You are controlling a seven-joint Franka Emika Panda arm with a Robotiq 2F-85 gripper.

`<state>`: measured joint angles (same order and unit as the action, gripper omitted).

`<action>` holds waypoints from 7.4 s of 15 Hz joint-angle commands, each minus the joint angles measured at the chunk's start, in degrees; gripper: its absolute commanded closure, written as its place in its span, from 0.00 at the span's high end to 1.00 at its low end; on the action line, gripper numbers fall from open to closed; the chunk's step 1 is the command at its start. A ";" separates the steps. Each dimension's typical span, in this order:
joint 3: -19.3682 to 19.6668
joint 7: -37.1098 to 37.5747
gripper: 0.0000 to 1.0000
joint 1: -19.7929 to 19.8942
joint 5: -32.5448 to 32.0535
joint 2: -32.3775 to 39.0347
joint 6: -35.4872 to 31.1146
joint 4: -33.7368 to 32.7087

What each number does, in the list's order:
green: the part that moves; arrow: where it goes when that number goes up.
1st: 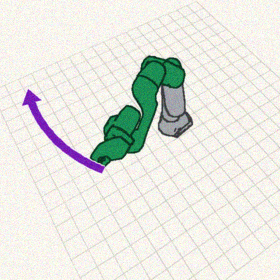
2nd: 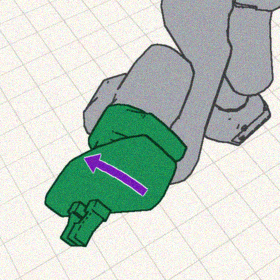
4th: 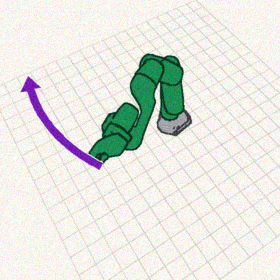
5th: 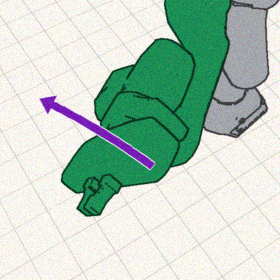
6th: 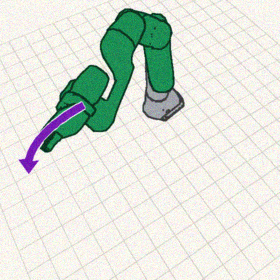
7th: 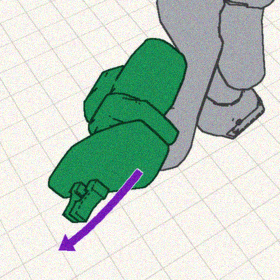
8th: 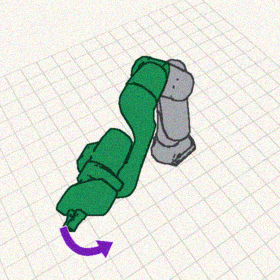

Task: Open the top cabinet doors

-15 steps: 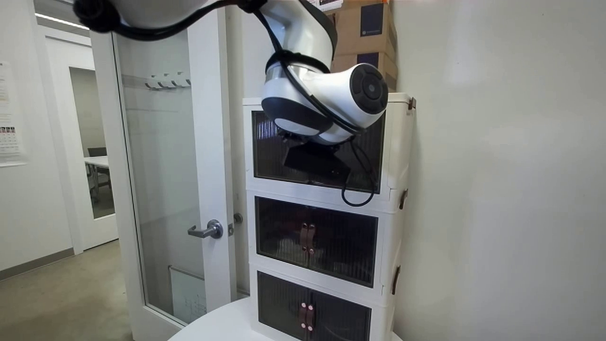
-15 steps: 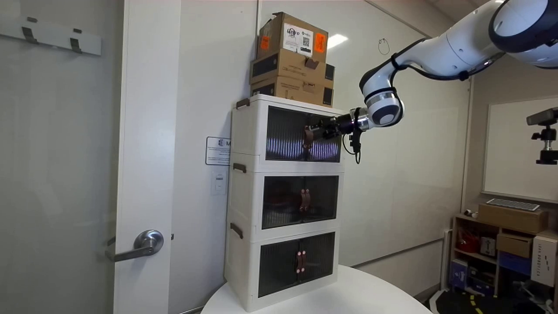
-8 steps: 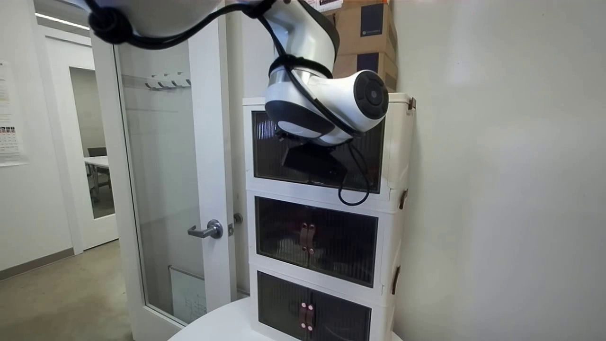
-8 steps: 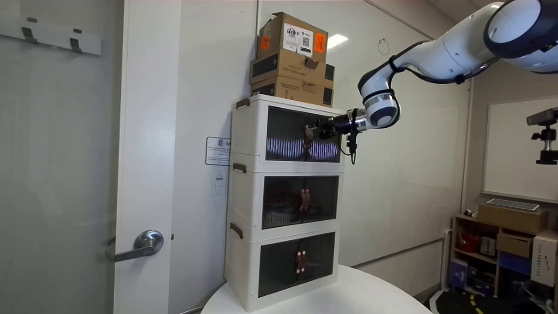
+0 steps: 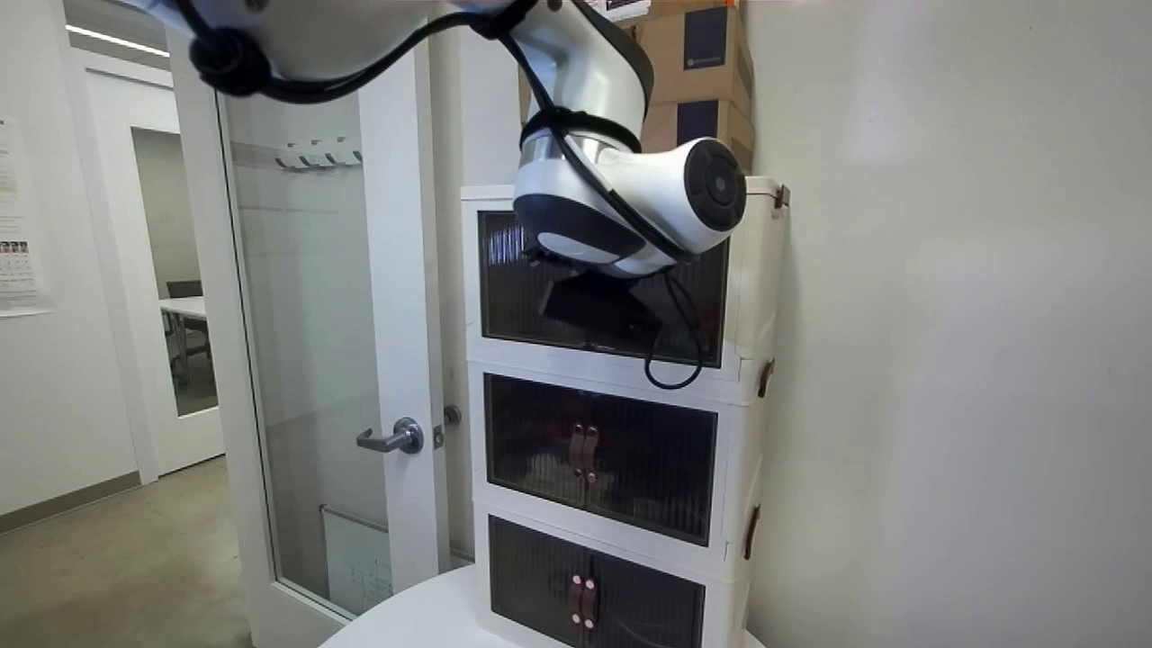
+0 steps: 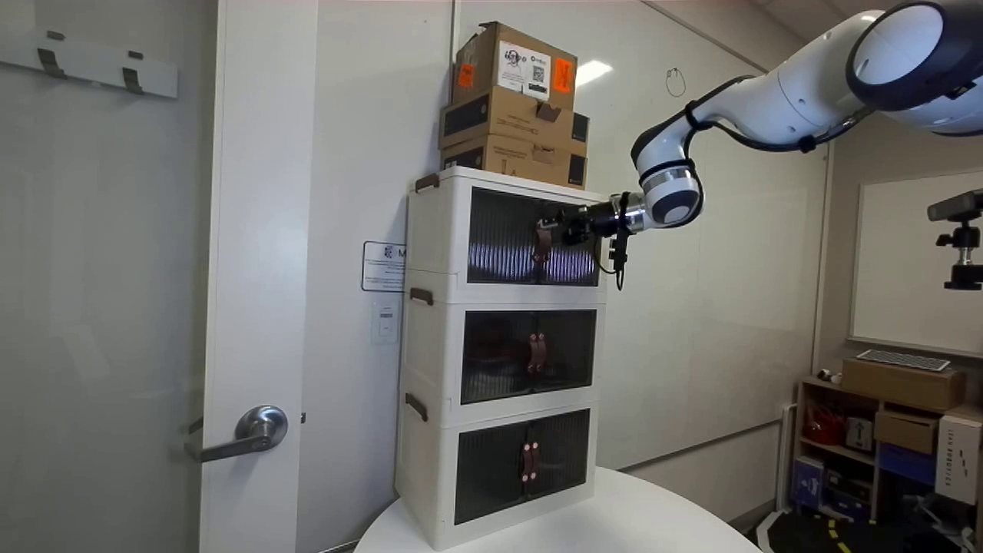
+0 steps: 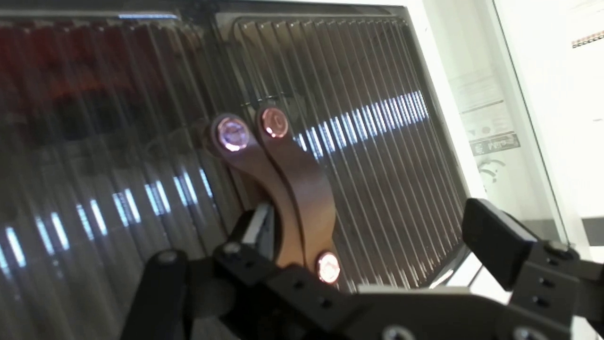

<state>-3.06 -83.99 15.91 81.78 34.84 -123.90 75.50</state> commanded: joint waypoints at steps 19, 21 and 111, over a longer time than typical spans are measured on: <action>2.64 -2.89 1.00 -0.42 -3.75 -0.94 18.15 0.80; 3.28 -2.34 1.00 -0.64 -4.70 -1.90 18.36 1.78; 13.24 118.29 1.00 -13.27 -113.67 -4.17 25.80 -17.63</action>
<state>9.96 36.19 1.06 -32.63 31.19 -98.07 57.09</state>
